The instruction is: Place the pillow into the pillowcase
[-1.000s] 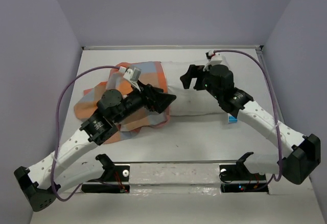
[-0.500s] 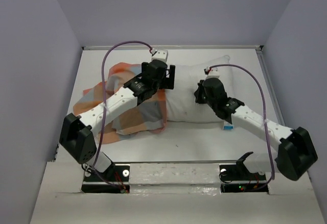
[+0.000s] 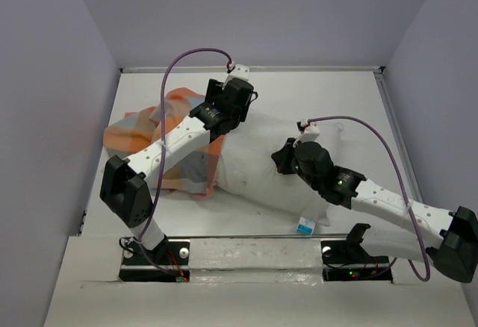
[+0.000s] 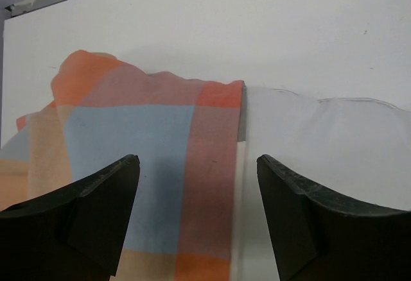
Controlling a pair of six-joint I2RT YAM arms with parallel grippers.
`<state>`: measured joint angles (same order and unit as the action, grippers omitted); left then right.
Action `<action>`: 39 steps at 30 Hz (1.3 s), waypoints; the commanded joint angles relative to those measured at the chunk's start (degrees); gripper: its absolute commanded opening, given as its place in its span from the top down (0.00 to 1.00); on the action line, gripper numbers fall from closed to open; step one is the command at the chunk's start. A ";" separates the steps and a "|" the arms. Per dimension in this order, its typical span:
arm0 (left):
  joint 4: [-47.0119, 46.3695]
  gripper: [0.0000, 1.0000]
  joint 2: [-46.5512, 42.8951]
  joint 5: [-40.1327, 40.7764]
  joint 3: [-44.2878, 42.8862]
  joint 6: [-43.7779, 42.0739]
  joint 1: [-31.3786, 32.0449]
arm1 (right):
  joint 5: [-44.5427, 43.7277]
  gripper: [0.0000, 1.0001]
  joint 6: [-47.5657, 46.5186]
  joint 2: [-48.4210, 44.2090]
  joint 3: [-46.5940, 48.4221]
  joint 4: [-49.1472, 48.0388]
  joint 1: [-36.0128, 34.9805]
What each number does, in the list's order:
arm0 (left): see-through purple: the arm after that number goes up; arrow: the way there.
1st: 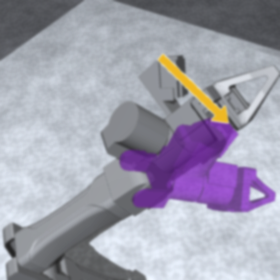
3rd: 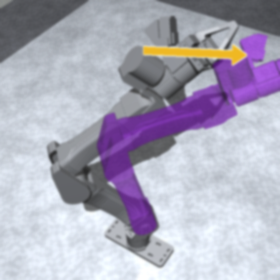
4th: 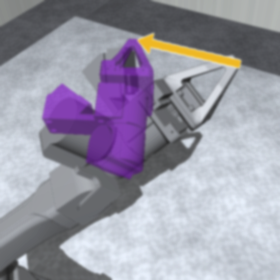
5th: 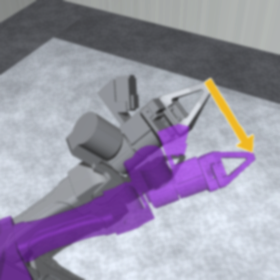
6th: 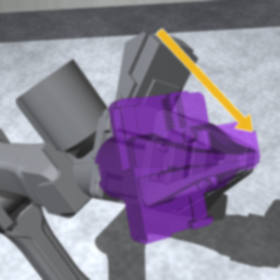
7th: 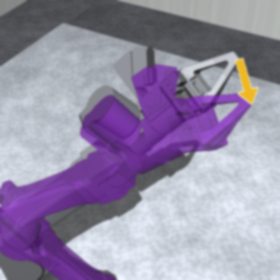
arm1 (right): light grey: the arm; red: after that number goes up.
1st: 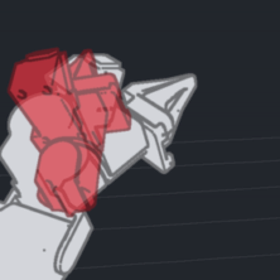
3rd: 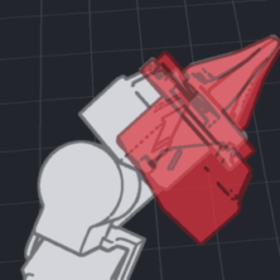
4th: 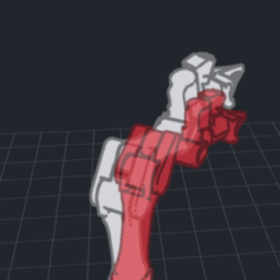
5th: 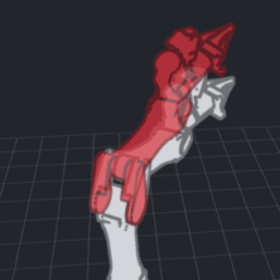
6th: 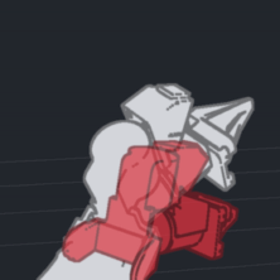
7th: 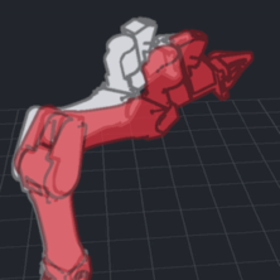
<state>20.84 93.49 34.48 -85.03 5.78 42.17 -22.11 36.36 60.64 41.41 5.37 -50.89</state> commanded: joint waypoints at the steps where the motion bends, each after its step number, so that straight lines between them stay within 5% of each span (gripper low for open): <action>1: -0.80 0.17 1.69 4.64 0.39 -4.90 0.10 | -1.62 1.00 -1.02 -2.28 0.25 0.43 -0.79; 7: -4.05 0.30 3.18 2.79 0.92 -7.88 0.01 | -0.31 0.97 -3.31 -2.20 1.31 0.52 -0.79; 12: -6.50 0.62 4.86 7.17 -0.40 -9.64 -0.07 | 0.40 0.64 -7.33 -1.58 3.32 0.61 -0.79; 16: -10.64 0.77 3.37 8.41 0.48 -10.44 -0.16 | 2.94 0.56 -17.27 -0.88 7.80 0.70 0.00; 21: -14.77 0.99 0.12 5.87 2.68 -9.04 -0.16 | 26.27 0.32 -26.85 2.80 16.59 -0.09 12.91; 24: -15.56 1.00 -2.43 2.62 3.47 -7.45 -0.16 | 36.68 0.07 -31.34 9.65 21.24 -1.67 16.34; 26: -15.57 1.00 -3.31 -0.98 4.00 -6.13 -0.25 | 42.92 0.01 -34.24 15.45 23.18 -2.29 17.32; 32: -17.94 1.00 -7.36 -12.67 6.02 0.36 -0.34 | 55.13 0.00 -35.31 27.85 26.45 -3.78 17.32; 35: -18.99 1.00 -8.32 -17.15 6.37 2.74 -0.42 | 65.86 0.15 -31.45 29.18 23.99 -8.52 17.32; 36: -19.69 1.00 -8.41 -18.56 6.46 3.79 -0.60 | 67.79 0.23 -30.31 28.92 23.11 -10.44 16.62; 37: -19.96 1.00 -8.59 -21.44 6.46 4.41 -0.69 | 70.51 0.52 -28.47 28.57 22.06 -13.68 16.09; 39: -20.40 1.00 -8.85 -24.18 6.46 5.82 -0.69 | 71.59 0.90 -26.96 26.73 21.35 -15.46 15.47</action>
<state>7.79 87.88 20.78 -78.41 6.74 41.10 35.97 4.93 91.18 63.96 -1.61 -33.08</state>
